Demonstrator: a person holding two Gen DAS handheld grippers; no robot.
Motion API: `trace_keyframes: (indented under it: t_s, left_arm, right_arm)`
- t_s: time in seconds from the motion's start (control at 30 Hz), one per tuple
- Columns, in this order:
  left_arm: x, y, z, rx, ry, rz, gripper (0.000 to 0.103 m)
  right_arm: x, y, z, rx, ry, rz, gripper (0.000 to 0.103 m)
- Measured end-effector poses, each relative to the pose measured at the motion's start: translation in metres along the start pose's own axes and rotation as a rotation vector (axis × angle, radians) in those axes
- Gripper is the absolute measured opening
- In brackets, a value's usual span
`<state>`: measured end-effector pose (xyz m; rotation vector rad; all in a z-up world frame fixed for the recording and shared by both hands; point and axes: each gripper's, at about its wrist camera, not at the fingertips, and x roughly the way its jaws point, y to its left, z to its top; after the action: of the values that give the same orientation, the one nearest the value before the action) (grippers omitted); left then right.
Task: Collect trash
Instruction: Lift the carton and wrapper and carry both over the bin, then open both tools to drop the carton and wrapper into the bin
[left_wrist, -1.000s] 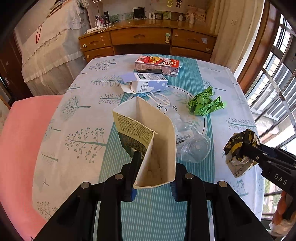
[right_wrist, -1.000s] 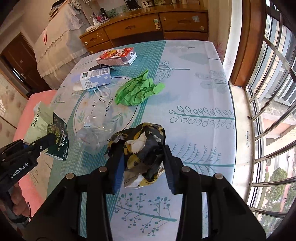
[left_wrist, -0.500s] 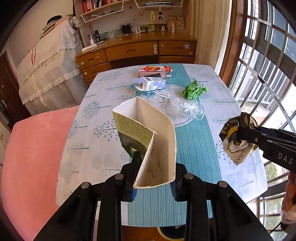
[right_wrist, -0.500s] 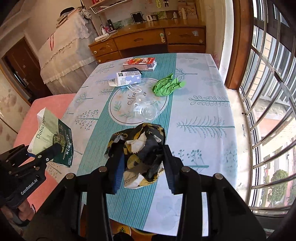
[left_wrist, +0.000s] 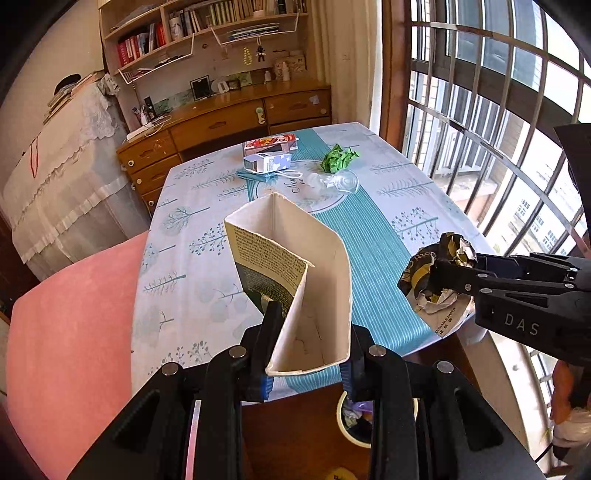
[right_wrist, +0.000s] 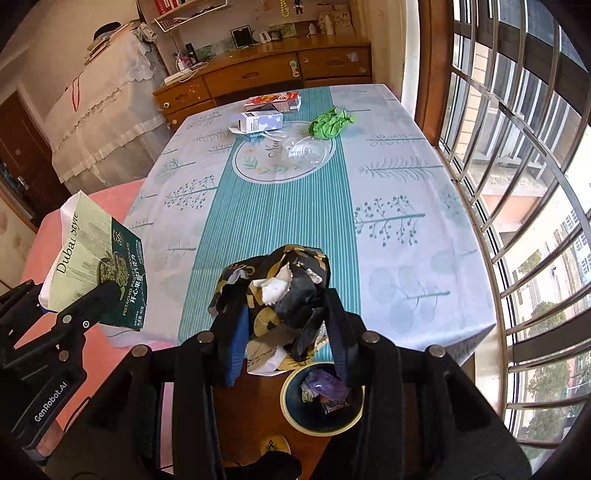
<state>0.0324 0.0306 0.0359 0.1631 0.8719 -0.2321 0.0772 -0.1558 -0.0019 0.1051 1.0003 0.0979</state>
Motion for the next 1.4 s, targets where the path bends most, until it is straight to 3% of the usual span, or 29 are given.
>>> trace_keyframes:
  t_s: [0.27, 0.6, 0.93, 1.2, 1.4]
  left_arm:
    - [-0.015, -0.003, -0.067, 0.021, 0.052, -0.055, 0.027]
    - [0.016, -0.032, -0.131, -0.007, 0.203, -0.093, 0.027]
    - [0.129, -0.070, -0.211, -0.128, 0.417, -0.105, 0.027]
    - [0.235, -0.102, -0.261, -0.153, 0.481, -0.129, 0.027]
    - [0.315, -0.123, -0.295, -0.108, 0.503, -0.123, 0.028]
  right_arm:
    - [-0.011, 0.017, -0.064, -0.011, 0.085, -0.058, 0.035]
    - [0.018, -0.003, -0.128, -0.026, 0.213, -0.049, 0.035]
    - [0.110, -0.047, -0.212, -0.012, 0.300, -0.009, 0.035]
    - [0.207, -0.090, -0.275, 0.014, 0.357, 0.000, 0.035]
    - [0.275, -0.113, -0.310, 0.001, 0.372, 0.002, 0.036]
